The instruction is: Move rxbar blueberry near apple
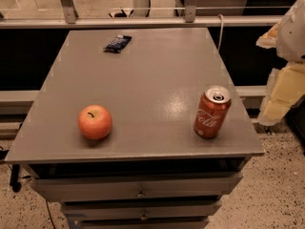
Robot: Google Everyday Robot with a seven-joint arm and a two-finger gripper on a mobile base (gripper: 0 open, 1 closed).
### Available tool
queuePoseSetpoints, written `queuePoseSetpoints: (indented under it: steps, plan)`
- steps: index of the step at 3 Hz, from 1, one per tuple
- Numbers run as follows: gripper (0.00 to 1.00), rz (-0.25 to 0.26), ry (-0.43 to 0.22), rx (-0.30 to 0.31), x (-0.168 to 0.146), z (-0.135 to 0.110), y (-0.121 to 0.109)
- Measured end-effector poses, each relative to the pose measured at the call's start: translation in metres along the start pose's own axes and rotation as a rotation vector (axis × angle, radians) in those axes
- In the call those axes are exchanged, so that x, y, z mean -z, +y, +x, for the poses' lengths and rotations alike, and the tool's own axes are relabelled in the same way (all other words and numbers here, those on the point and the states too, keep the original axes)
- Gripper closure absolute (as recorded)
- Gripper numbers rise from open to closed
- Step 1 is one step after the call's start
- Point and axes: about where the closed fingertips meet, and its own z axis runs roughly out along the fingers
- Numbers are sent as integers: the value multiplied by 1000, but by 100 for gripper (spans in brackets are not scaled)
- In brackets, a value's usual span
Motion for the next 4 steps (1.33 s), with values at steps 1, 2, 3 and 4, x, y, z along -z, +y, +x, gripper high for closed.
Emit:
queuePoseSetpoints:
  steps: [1, 2, 3, 4]
  plan:
    - [0, 0, 0, 0, 0, 0, 0]
    - [0, 13, -18, 2, -2, -8, -7]
    - [0, 40, -78, -2, -20, -37, -44]
    - [0, 62, -207, -36, -46, -82, -94]
